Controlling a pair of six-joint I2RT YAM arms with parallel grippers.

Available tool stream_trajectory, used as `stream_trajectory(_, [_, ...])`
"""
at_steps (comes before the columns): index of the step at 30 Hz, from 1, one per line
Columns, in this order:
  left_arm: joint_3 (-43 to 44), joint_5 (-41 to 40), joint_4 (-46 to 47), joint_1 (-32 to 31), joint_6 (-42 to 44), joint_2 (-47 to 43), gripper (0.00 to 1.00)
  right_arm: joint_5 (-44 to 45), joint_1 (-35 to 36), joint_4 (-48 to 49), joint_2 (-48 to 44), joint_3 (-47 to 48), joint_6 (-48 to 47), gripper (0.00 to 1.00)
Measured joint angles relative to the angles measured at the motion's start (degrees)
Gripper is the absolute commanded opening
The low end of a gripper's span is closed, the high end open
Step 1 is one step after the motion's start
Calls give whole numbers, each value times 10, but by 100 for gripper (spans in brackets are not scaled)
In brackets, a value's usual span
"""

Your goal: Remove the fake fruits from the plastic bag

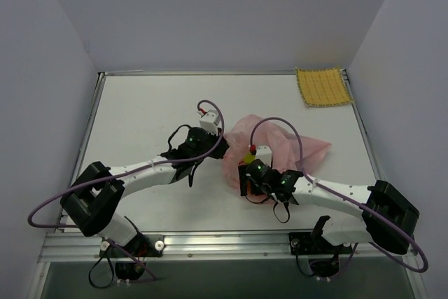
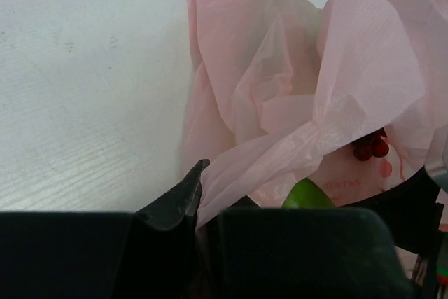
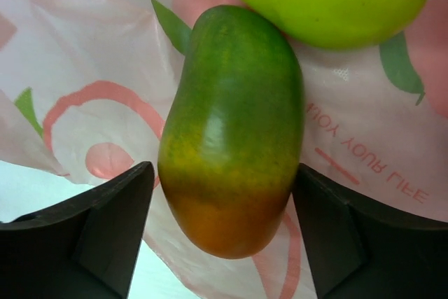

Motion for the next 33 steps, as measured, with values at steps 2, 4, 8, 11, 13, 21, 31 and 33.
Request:
stream_trajectory(2, [-9,5,-6,0,2,-12,2,21,7,2,-3,0,8,68])
stream_trajectory(4, [-20,7,-9,0,5,-23,2,41,9,5,-9,0,14,53])
stream_trajectory(8, [-45,7,-13,0,13,-41,2,61,9,4,-35,0,21,42])
stream_trajectory(11, [-59,7,-17,0,20,-46,2,61,16,-6,-58,5,28,33])
stream_trajectory(13, [-61,7,-20,0,22,-46,2,59,30,-24,-72,17,31,33])
stream_trajectory(21, [-61,7,-21,0,32,-46,2,-38,90,-50,-137,91,27,34])
stream_trajectory(31, [-62,-15,-34,4,44,-71,2,-30,139,-89,-227,232,-6,31])
stream_trajectory(33, [-63,-17,-33,6,44,-78,2,23,138,-95,-239,272,-17,31])
